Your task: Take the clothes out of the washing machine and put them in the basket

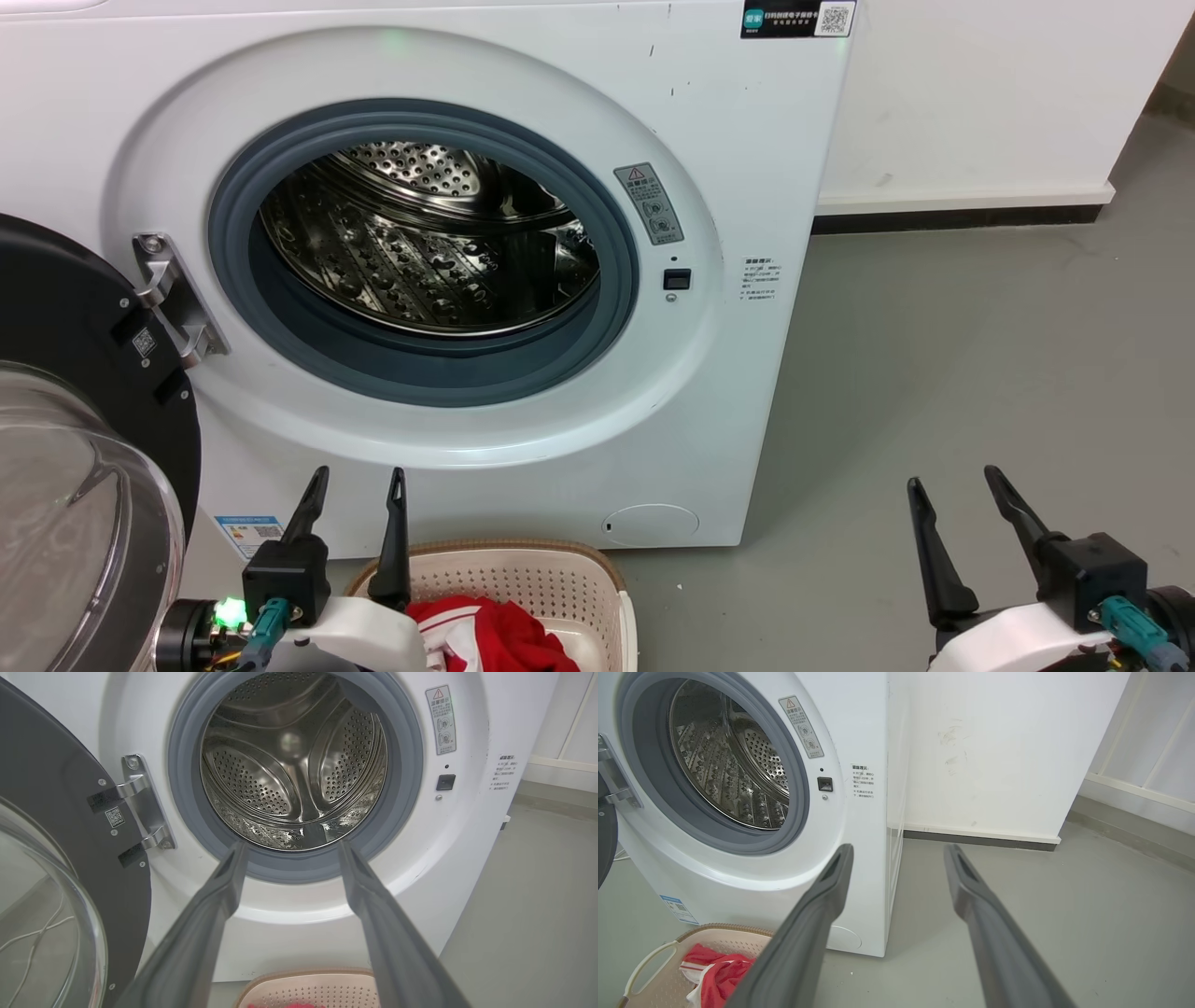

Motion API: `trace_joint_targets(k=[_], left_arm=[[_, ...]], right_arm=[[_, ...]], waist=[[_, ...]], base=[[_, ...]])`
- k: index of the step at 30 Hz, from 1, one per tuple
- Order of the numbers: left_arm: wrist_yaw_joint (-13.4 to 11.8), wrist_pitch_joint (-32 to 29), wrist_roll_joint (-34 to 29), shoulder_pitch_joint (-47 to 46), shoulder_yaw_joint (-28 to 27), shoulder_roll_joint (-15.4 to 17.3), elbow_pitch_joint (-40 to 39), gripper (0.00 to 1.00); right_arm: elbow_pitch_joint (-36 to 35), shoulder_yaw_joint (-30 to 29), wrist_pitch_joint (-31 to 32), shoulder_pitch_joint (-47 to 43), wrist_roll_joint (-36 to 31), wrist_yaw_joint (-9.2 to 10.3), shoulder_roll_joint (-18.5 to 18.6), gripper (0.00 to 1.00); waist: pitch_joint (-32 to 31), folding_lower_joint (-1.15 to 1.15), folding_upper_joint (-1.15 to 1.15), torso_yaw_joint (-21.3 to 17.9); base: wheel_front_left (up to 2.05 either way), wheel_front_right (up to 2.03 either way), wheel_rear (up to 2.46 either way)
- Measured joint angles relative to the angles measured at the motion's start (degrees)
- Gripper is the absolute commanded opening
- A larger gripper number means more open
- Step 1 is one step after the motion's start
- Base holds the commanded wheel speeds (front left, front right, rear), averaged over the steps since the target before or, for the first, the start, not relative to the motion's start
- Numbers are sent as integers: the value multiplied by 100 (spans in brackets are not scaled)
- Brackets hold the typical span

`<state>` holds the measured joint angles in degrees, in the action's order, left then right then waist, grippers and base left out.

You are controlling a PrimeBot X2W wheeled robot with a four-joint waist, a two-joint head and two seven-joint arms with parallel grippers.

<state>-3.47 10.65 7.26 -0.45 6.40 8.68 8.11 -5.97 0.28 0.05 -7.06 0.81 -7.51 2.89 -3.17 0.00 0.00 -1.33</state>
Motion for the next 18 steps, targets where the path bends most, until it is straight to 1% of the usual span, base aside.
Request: trace_joint_targets(k=[8,18], left_arm=[[20,-65,102,25,8,12,32,100],[-16,-64,116,25,38,46,38,100]], right_arm=[[2,54,-3,1,-1,0,-1,100],[3,76,-1,1,16,0,-1,100]], waist=[[10,0,0,-27],[29,0,0,-32]], base=[[0,0,0],[0,0,0]])
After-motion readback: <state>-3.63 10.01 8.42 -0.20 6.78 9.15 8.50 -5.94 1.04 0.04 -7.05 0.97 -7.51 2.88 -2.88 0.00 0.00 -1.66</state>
